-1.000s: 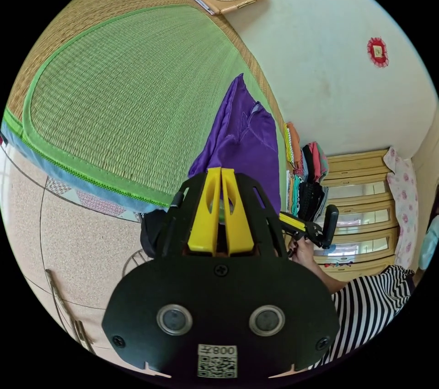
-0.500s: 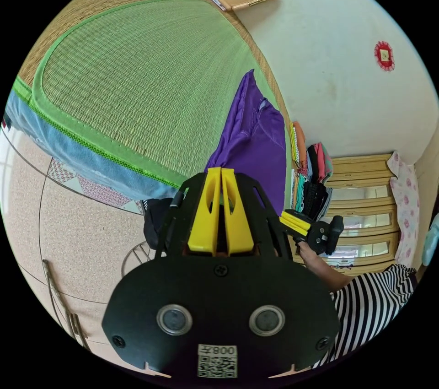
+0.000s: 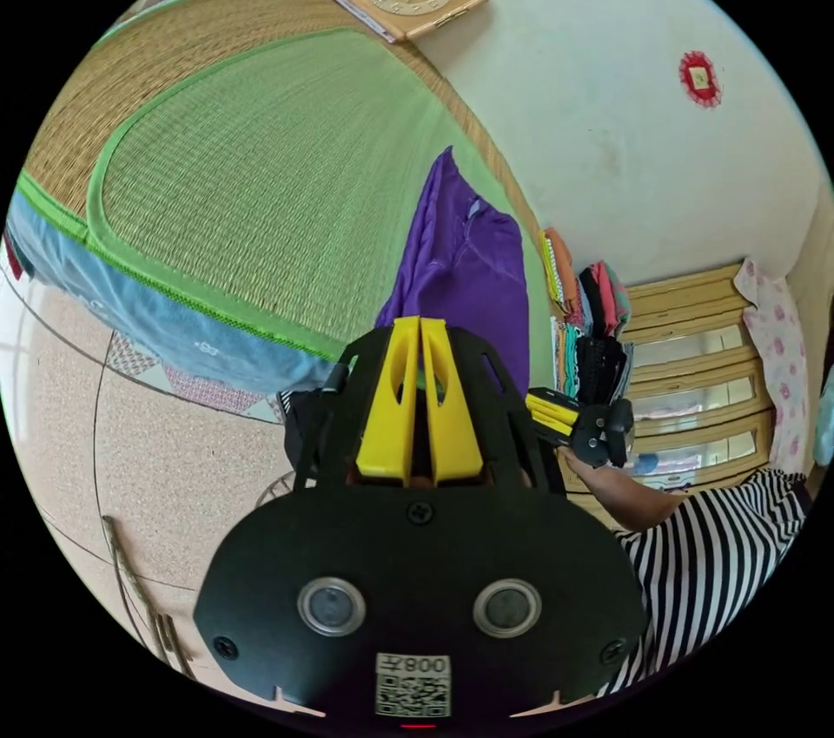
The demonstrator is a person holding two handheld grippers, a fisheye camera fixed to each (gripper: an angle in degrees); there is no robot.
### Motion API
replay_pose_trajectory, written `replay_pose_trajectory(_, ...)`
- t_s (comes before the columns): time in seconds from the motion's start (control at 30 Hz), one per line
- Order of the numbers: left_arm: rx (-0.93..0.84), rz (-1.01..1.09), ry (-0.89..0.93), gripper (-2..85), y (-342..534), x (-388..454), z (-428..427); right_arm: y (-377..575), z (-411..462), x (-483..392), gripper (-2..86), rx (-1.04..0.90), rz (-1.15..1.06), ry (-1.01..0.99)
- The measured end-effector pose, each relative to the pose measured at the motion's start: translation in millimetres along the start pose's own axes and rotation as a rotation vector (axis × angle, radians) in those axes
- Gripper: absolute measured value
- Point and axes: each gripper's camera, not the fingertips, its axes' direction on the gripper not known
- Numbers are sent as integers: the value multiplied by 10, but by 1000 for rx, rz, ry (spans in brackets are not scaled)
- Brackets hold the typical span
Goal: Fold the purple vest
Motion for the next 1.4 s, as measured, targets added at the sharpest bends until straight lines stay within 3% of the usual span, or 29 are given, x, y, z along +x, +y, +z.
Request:
replay_pose_trajectory(0.13,-30,2,23,44,-72,16,94,-11,14,15,29,4,3,-2)
replay_pose_trajectory(0.27,-120,-20,-9,16,-98,-22,259,19,18,79,31,13,19,-19)
replay_pose_trajectory(0.8,-129,-27,-52,2,92,-25,269,433,27,435,25,97,64,-67)
replay_pose_trajectory(1.03,-118,-43,-36,2,156,0,306,953,-55,990,5,118,226,-284)
replay_pose_trajectory(1.23,-120,-45,-36,1,200,55,350,1131,-323,1727,2,333,384,-546)
replay_pose_trajectory(1.4,-125,-57,-32,2,240,100,391,934,114,1752,2,203,328,-588)
